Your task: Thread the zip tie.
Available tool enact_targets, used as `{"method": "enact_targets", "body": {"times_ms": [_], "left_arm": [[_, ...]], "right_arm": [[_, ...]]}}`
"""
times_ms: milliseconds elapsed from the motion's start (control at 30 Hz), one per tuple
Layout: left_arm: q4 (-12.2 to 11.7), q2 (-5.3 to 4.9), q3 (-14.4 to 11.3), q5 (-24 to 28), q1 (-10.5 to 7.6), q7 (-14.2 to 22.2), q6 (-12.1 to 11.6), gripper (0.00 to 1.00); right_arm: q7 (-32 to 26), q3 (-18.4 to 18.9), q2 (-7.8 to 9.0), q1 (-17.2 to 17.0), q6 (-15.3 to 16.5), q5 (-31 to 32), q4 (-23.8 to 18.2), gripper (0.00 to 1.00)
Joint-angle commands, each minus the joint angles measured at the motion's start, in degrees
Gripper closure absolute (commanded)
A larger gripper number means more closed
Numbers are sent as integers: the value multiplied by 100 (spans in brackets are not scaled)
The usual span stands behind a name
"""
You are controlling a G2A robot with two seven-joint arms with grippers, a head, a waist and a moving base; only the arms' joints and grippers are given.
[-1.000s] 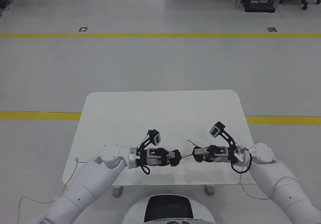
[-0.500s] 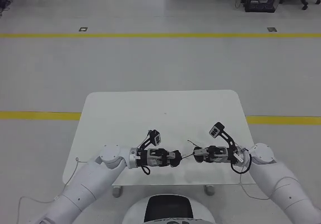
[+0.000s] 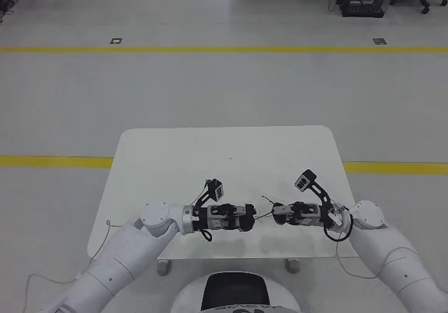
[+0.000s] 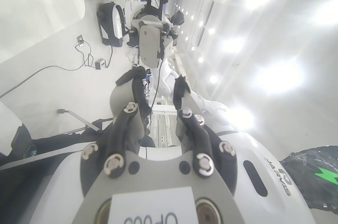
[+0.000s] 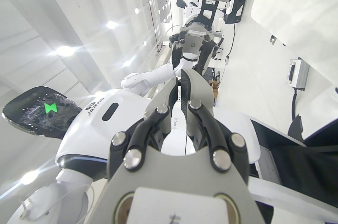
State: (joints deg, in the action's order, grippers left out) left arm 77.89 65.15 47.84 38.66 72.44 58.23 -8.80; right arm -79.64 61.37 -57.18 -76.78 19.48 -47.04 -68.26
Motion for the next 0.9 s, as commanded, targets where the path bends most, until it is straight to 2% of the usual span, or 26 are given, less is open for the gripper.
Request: {"method": "enact_targets", "body": {"times_ms": [0,400,567,733,867], "left_arm": [[-2,0,0,2,-1,7,2,0],[-2,0,0,2,-1,7,2,0],[155,75,-220,-134,-43,-519,48,0],[119,187,-459,-209,-167,-1020,-24,0],[111,232,-528,-204,-231,-1155,-132,0]], "right_arm": [[0,15,-11,-17,0,-17,0,100],[126,12,-21,-41,-23,3,-21,100],[28,180,-31,-182,0,-172,-140,100],[0,320,-40,-278,0,-177,-202,100],[0,355,-38,-304,0,-152,-223,100]]}}
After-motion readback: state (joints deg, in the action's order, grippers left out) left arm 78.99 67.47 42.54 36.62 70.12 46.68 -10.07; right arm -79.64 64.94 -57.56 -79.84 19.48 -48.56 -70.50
